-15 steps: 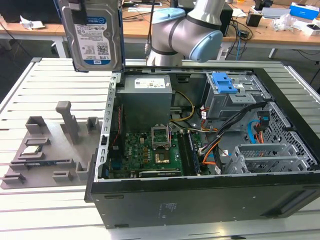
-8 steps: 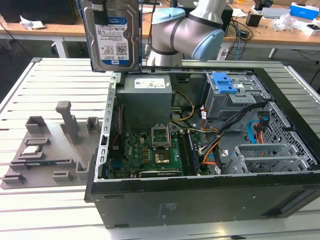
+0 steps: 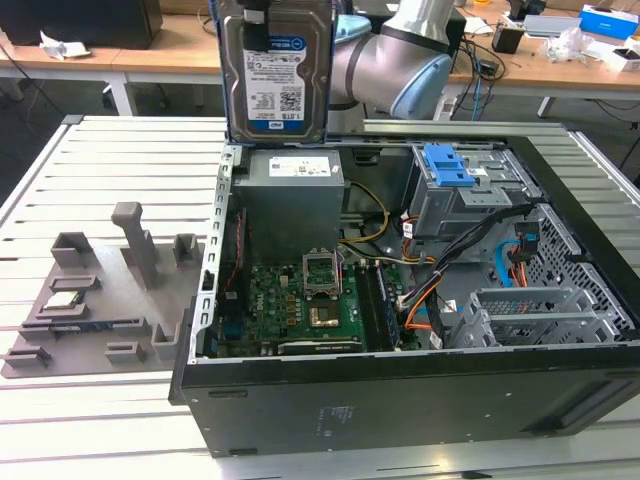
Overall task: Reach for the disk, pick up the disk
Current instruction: 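Pick up the disk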
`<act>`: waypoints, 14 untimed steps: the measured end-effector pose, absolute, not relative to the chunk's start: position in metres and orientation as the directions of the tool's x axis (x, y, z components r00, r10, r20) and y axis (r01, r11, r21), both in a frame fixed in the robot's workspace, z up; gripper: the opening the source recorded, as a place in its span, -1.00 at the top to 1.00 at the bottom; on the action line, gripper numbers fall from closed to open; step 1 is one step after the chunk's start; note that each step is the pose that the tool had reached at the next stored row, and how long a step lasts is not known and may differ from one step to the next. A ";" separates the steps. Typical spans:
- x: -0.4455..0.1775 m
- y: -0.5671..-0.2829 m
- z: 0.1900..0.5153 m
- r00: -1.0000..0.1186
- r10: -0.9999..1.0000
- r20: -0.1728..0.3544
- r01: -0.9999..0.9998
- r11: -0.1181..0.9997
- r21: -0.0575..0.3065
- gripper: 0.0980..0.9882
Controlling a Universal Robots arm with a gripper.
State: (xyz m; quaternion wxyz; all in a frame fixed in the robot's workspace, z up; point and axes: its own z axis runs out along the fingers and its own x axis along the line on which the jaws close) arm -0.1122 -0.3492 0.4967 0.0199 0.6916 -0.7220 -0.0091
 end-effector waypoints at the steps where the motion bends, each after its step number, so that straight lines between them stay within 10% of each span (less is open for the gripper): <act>1: -0.106 -0.349 0.497 -0.043 -0.999 0.016 -0.998 0.043 0.041 0.40; 14: -0.024 -0.349 0.497 -0.043 -0.999 0.016 -0.998 0.043 0.042 0.40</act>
